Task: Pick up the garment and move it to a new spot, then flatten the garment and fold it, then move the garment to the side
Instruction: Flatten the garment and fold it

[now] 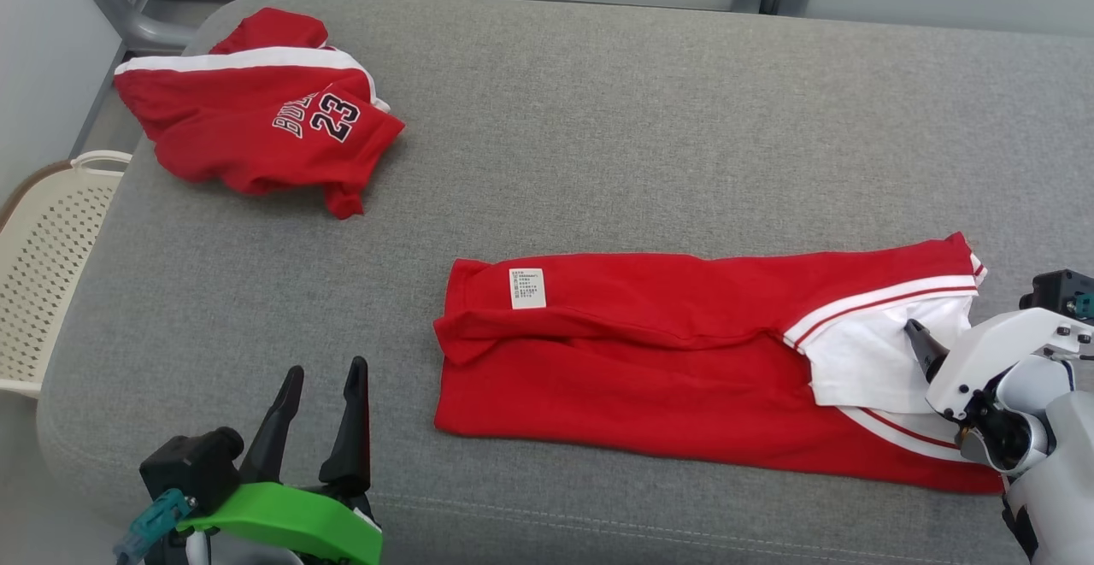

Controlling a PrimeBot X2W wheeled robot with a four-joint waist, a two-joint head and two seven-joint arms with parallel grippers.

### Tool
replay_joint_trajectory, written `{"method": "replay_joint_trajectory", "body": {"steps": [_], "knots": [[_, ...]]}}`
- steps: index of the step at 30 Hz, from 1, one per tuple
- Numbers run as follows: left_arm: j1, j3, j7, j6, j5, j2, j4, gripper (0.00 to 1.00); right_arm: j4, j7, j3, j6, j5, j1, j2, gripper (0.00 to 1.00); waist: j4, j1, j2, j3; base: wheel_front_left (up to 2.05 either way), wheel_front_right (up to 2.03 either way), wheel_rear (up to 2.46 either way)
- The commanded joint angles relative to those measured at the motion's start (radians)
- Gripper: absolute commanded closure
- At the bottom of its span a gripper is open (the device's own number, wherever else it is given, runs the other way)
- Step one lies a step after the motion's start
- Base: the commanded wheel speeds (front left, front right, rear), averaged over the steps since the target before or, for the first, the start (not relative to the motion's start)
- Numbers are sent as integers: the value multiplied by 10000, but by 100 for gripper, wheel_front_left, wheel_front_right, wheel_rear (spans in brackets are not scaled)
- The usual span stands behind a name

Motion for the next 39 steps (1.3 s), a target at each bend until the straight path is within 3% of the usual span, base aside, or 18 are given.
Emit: {"method": "replay_joint_trajectory", "body": {"steps": [1,3,5,7,8,17,33,39], "knots": [[-55,24,-73,43,-40,28,-46,0,79,197,340,7,157,293,94,0,-11,1,0,5,0,0,0],[-48,41,-85,45,-57,33,-60,0,62,151,642,7,134,366,66,4,-33,1,0,12,0,0,0],[-62,55,-97,54,-66,42,-77,0,113,-14,990,7,-122,380,-71,62,-67,1,0,34,0,0,0],[-99,57,-103,68,-60,46,-90,0,285,-179,1277,5,-392,323,-201,93,-107,1,0,58,0,0,0],[-116,58,-103,71,-56,52,-97,0,388,-260,1354,4,-491,260,-219,100,-138,1,0,73,0,0,0],[-125,138,-171,96,-54,90,-90,0,909,-1057,1122,-16,-464,-664,-480,100,-569,1,0,92,0,0,0],[-272,188,-305,102,-41,-46,-186,0,771,-2007,129,-5,-33,-1575,-1967,100,-1586,1,0,71,0,0,0],[-247,183,-313,108,-39,-39,-117,0,572,-1867,147,-4,-60,-1657,-1904,100,-1824,1,0,82,0,0,0]]}}
